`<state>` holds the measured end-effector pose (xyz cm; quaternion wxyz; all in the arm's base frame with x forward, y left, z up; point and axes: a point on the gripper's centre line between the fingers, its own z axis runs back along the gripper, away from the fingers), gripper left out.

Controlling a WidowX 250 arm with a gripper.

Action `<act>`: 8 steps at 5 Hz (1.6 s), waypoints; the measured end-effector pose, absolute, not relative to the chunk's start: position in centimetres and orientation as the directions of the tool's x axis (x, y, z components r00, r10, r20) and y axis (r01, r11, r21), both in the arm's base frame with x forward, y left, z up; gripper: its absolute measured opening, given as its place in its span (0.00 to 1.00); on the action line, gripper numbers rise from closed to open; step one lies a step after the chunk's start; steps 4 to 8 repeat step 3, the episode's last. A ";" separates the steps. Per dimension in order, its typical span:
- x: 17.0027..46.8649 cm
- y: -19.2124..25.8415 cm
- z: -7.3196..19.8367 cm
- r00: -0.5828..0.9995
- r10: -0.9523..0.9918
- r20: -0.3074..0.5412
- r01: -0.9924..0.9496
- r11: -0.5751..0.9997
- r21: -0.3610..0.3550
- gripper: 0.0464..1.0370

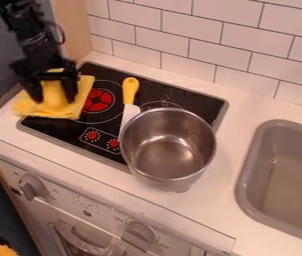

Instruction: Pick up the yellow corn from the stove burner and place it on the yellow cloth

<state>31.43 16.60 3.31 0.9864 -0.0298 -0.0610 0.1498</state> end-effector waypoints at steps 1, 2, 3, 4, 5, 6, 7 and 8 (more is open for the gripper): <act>32.0 16.3 6.6 0.941 0.287 0.182 -0.275 0.957 -0.090 0.96; 31.5 16.1 9.4 0.941 0.265 0.213 -0.255 0.964 -0.075 0.96; 30.8 15.4 12.0 0.923 0.265 0.280 -0.244 0.964 -0.107 0.96; 30.8 15.4 12.0 0.923 0.265 0.280 -0.244 0.964 -0.107 0.96; 30.8 15.4 12.0 0.923 0.265 0.280 -0.244 0.964 -0.107 0.96; 30.8 15.4 12.0 0.923 0.265 0.280 -0.244 0.964 -0.107 0.96; 30.8 15.4 12.0 0.923 0.265 0.280 -0.244 0.964 -0.107 0.96; 30.8 15.4 12.0 0.923 0.265 0.280 -0.244 0.964 -0.107 0.96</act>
